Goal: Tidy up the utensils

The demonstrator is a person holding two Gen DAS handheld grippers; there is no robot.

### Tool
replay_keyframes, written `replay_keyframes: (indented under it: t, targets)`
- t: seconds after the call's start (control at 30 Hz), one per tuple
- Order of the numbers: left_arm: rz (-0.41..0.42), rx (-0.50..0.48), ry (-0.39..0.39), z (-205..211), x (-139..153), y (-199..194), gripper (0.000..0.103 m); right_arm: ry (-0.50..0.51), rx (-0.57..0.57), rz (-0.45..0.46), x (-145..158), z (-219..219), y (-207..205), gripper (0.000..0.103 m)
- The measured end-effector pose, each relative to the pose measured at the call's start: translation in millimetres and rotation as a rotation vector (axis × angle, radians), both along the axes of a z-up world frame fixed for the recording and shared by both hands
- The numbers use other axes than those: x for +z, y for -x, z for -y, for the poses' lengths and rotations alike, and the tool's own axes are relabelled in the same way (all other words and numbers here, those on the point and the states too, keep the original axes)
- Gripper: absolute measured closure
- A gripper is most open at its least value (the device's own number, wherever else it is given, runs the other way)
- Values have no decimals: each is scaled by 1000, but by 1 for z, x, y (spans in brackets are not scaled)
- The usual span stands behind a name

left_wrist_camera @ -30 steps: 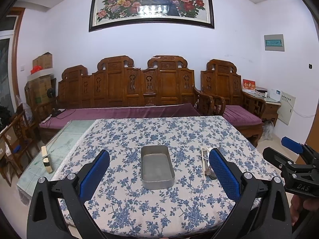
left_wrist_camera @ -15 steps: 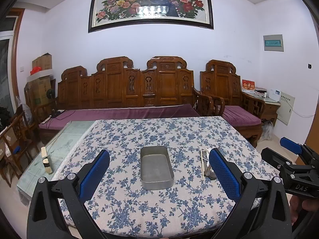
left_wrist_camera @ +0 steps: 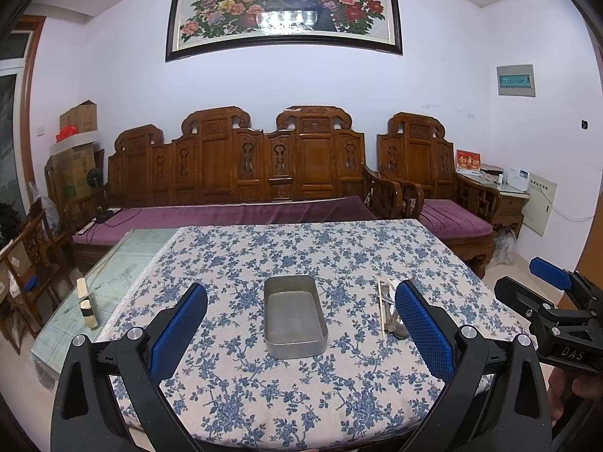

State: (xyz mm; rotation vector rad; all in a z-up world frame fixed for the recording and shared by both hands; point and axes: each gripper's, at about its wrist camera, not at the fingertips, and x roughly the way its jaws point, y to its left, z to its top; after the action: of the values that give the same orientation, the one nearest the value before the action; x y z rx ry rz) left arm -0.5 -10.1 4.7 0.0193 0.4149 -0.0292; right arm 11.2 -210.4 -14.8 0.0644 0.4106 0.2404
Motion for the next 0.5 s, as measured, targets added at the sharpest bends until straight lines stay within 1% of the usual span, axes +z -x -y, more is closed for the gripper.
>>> replay_keyframes:
  t: [0.1, 0.27, 0.4, 0.5]
  targets:
    - [-1, -3, 0, 1, 0, 1, 6, 1, 0, 1, -2, 0, 0, 2]
    - [3, -7, -1, 1, 2, 2, 6, 4, -1, 4, 7, 0, 0, 2]
    - [7, -10, -2, 2, 3, 3, 6, 3, 0, 5, 4, 0, 0, 2]
    - [7, -11, -2, 1, 3, 3, 6, 3, 0, 5, 8, 0, 1, 2]
